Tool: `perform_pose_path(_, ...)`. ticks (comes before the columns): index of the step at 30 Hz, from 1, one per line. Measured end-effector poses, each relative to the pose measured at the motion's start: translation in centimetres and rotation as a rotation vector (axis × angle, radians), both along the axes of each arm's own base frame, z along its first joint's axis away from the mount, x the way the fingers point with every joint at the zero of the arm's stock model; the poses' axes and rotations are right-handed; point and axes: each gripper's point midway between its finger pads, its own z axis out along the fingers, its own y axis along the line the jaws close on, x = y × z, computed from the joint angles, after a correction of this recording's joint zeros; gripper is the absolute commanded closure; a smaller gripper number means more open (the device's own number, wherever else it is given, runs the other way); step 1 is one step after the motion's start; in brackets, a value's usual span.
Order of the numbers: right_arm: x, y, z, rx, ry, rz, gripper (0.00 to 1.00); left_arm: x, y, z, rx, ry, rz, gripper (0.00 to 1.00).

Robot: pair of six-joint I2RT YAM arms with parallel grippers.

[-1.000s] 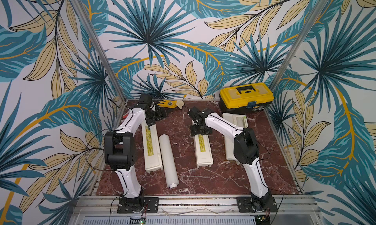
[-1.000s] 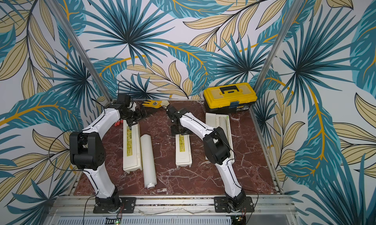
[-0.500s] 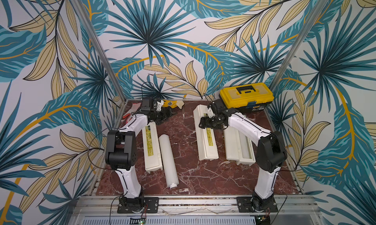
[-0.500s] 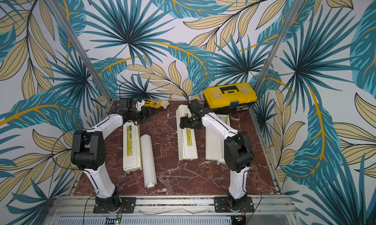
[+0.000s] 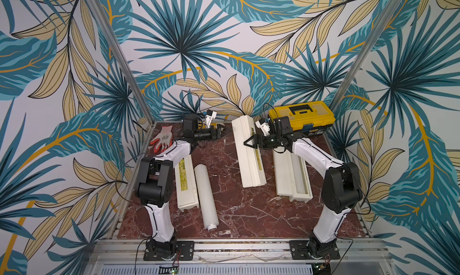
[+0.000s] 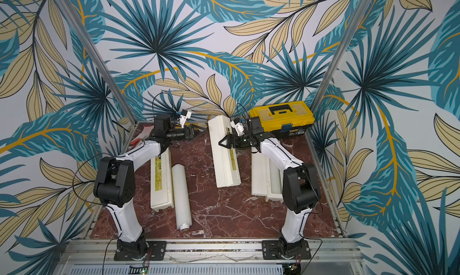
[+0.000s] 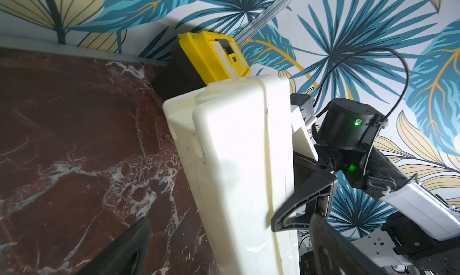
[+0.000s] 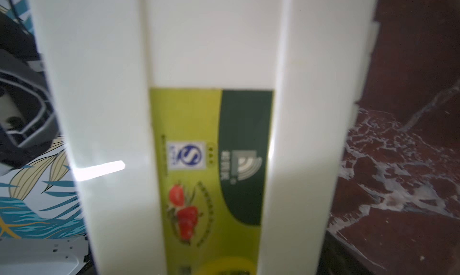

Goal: Put plastic wrap rolls into dispensers
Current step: Open the lid of the plastic wrap cutting box.

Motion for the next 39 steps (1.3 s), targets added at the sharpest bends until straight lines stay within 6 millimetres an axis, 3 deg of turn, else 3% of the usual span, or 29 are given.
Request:
perform_pose_path(6, -1.2, 1.9, 2.3, 0.129, -0.015, 0.11, 0.44, -1.4, -2.8, -0.3, -0.031, -0.011, -0.101, 0.0)
perform_pose_path(11, -1.6, 2.4, 3.5, 0.211, -0.029, 0.161, 0.44, -1.7, -3.8, 1.4, -0.079, -0.046, -0.126, 0.0)
perform_pose_path(17, -1.7, 2.7, 4.7, 0.251, -0.063, 0.193, 0.45, -1.6, -4.0, 2.8, -0.139, -0.05, -0.135, 0.22)
perform_pose_path(19, -1.5, 2.6, 4.8, 0.252, -0.075, 0.192, 0.45, -1.6, -4.1, 2.8, -0.149, -0.034, -0.135, 0.24)
perform_pose_path(29, -1.5, 2.4, 3.5, 0.242, -0.015, 0.177, 0.49, -1.4, -4.7, 1.4, -0.154, -0.034, -0.047, 0.05)
perform_pose_path(39, -1.3, 1.6, 0.8, 0.193, 0.097, 0.118, 0.5, -0.9, -6.1, -1.3, 0.002, 0.012, 0.074, 0.04)
